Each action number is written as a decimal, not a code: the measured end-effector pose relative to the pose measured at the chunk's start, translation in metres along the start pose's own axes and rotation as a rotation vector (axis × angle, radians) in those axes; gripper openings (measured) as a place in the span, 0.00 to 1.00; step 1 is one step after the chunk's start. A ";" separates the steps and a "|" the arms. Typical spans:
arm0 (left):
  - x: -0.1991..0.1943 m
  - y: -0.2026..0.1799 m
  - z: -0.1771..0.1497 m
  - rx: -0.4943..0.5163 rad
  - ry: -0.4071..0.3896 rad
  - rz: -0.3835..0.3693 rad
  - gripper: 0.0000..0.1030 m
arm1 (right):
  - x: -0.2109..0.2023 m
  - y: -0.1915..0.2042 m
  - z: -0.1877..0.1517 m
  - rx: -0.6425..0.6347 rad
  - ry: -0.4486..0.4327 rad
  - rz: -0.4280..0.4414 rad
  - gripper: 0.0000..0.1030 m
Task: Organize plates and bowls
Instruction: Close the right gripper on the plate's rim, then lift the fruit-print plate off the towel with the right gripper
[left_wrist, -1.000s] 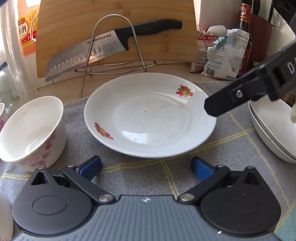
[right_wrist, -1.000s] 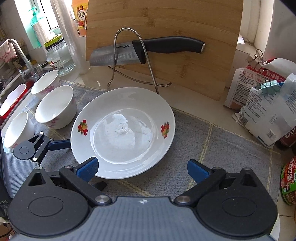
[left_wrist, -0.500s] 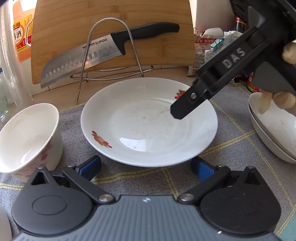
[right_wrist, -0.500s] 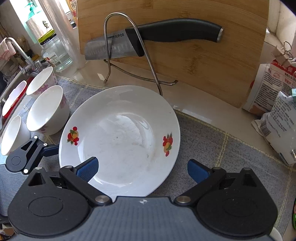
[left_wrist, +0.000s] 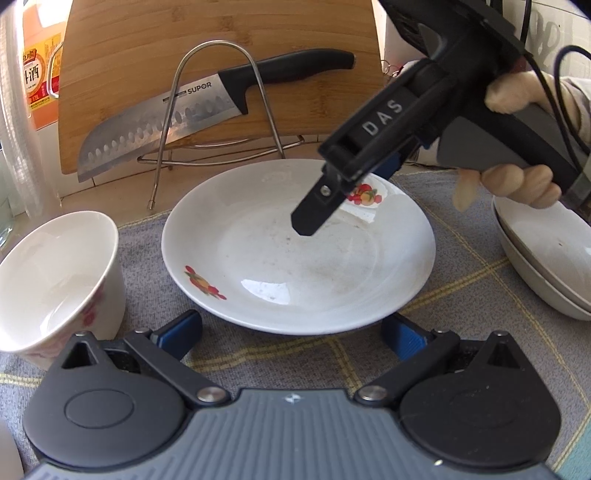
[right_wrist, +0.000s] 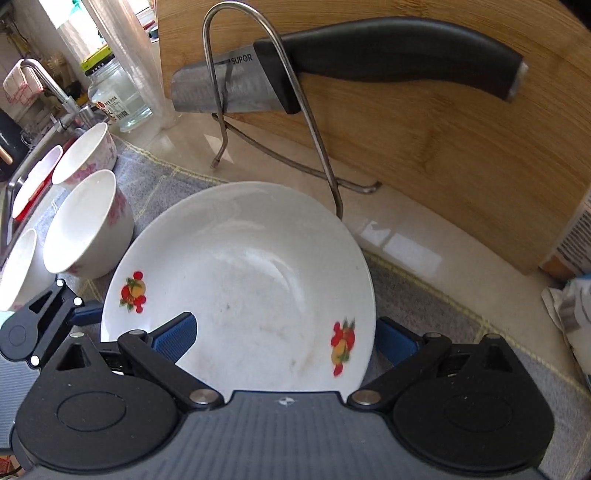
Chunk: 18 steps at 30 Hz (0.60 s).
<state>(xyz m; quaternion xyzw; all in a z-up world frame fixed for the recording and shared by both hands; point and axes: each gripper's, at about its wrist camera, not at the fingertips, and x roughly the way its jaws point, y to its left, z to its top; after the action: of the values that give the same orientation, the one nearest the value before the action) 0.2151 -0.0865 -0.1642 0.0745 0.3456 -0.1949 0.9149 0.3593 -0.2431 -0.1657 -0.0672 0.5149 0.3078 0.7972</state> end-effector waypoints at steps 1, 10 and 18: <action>0.000 0.000 0.000 0.000 -0.001 0.000 1.00 | 0.001 0.000 0.002 -0.003 -0.002 0.007 1.00; -0.001 0.001 -0.001 0.002 -0.004 -0.001 1.00 | 0.012 0.006 0.016 -0.046 -0.017 0.036 1.00; -0.001 0.001 0.001 0.012 0.009 -0.010 0.99 | 0.015 0.001 0.023 -0.048 -0.026 0.073 1.00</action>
<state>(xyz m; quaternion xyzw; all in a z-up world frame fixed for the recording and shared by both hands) 0.2156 -0.0852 -0.1623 0.0790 0.3488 -0.2014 0.9119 0.3811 -0.2259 -0.1673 -0.0636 0.4993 0.3498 0.7901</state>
